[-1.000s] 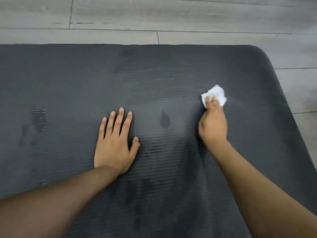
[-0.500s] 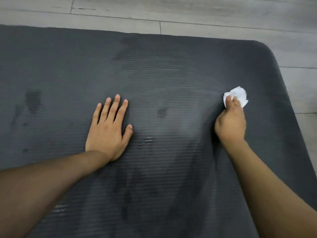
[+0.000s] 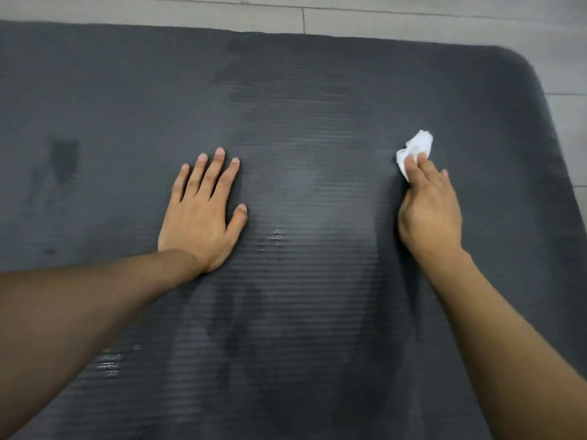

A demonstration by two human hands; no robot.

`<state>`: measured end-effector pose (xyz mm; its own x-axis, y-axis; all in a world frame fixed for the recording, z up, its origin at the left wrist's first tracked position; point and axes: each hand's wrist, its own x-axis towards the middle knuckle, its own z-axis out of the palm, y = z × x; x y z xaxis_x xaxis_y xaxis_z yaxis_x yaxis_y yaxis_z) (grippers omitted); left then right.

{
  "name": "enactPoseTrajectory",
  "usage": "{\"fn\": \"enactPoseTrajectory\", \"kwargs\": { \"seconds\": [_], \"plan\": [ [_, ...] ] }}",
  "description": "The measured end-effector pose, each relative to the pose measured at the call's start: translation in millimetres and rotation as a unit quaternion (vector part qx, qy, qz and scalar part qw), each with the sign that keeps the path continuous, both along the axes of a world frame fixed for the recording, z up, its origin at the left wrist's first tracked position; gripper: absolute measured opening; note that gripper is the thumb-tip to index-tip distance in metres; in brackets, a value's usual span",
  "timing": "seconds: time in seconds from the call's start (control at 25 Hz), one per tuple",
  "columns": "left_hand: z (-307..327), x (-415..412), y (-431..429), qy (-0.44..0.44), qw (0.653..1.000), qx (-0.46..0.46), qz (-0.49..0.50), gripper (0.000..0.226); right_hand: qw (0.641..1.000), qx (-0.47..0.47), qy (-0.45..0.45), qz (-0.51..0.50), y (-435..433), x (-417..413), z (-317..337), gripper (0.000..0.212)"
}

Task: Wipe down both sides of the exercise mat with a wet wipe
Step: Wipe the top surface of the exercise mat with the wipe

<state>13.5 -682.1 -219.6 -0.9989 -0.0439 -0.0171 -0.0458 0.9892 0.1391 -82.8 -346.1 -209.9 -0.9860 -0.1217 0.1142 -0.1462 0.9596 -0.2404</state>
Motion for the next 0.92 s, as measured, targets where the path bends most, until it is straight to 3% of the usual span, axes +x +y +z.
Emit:
{"fn": "enactPoseTrajectory", "kwargs": {
  "seconds": [0.12, 0.24, 0.28, 0.4, 0.44, 0.52, 0.6, 0.68, 0.76, 0.84, 0.92],
  "plan": [
    [1.5, 0.1, -0.3, 0.003, 1.000, 0.005, -0.003, 0.073, 0.998, -0.019, 0.039, -0.040, -15.3, 3.5, 8.6, 0.050],
    [1.8, 1.9, -0.7, 0.010, 1.000, 0.004, -0.001, 0.073, 0.960, -0.230, 0.102, -0.125, -32.0, 10.6, 42.3, 0.048],
    [1.8, 1.6, -0.2, 0.011, 1.000, 0.006, -0.002, 0.073, 0.942, -0.260, 0.151, -0.152, -24.9, 11.2, 56.8, 0.047],
    [2.9, 1.7, -0.5, 0.007, 1.000, 0.010, -0.003, 0.073, 0.937, -0.176, 0.271, -0.132, 1.2, 17.3, 74.4, 0.047],
    [3.6, 1.8, -0.6, 0.007, 1.000, 0.011, -0.002, 0.073, 0.951, -0.142, 0.257, -0.094, 1.0, 21.9, 64.8, 0.047],
    [3.9, 2.2, -1.1, 0.005, 1.000, 0.008, 0.001, 0.073, 0.990, -0.091, 0.109, -0.020, -7.0, 35.3, 30.0, 0.050],
    [3.0, 2.1, 0.2, 0.005, 1.000, 0.011, 0.000, 0.073, 0.998, -0.064, 0.007, 0.004, -22.4, 51.5, 1.0, 0.059],
    [2.0, 1.4, 0.3, 0.003, 1.000, 0.014, 0.002, 0.073, 0.994, -0.107, 0.003, 0.016, -59.4, 73.3, -12.1, 0.054],
    [2.6, 1.4, -0.5, -0.001, 1.000, 0.019, 0.000, 0.074, 0.977, -0.128, -0.013, 0.171, -111.2, 112.7, -4.6, 0.048],
    [3.5, 2.2, -1.1, 0.001, 1.000, 0.022, -0.003, 0.075, 0.939, -0.084, -0.025, 0.332, -134.7, 141.9, -0.7, 0.050],
    [3.5, 2.6, -2.0, 0.001, 1.000, 0.025, -0.001, 0.074, 0.936, -0.084, -0.005, 0.341, -109.5, 125.1, -4.3, 0.050]
  ]
}}
